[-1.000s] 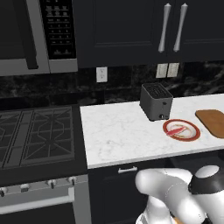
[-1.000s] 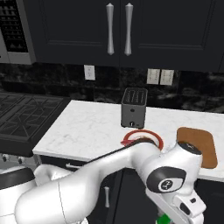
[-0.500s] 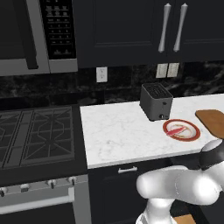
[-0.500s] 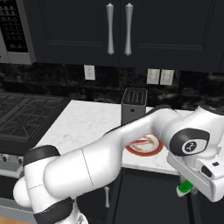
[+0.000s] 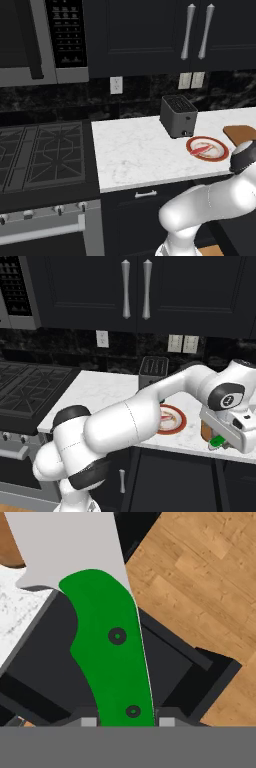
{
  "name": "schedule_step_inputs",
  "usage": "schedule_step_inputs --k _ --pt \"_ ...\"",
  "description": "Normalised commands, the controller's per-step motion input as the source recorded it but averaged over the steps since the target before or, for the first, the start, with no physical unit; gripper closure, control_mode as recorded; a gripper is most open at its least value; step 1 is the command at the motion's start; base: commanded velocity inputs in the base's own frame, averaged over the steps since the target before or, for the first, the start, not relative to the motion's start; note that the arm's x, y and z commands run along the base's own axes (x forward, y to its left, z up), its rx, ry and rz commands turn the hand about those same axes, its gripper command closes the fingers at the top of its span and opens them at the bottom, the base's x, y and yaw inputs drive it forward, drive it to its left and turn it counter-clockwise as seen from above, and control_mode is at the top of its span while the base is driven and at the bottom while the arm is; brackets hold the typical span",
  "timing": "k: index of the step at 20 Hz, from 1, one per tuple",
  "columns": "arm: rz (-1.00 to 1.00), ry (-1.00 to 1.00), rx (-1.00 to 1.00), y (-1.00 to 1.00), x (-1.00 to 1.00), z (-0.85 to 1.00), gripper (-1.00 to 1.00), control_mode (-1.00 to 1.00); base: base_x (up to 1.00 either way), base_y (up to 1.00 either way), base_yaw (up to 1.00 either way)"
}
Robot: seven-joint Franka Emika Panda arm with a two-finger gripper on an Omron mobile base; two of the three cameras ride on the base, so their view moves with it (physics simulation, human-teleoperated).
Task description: Pick up the knife from the drawer and place it on the cutting board. Then place the meat from the plate to the cutting board.
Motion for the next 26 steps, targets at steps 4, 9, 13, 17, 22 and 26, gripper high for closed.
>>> schedule_step_inputs --k 4,9,13,17,22,26 --pt "-0.04 0.0 -0.12 -0.2 0.83 -0.51 1.0 -1.0 0.0 0.0 0.0" --pt "-0.01 0.0 -0.04 -0.17 0.73 -0.33 1.0 -1.0 0.0 0.0 0.0" --pt "0.0 0.0 0.0 -0.1 0.62 -0.28 1.0 -1.0 0.0 0.0 0.0" --pt "0.0 -0.04 0.0 -0.16 0.38 -0.33 1.0 -1.0 0.0 0.0 0.0" --pt "0.0 -0.19 0.0 -0.16 0.02 -0.58 1.0 -1.0 0.0 0.0 0.0" --pt "0.0 -0.17 0.0 -0.05 0.23 -0.62 1.0 -1.0 0.0 0.0 0.0"
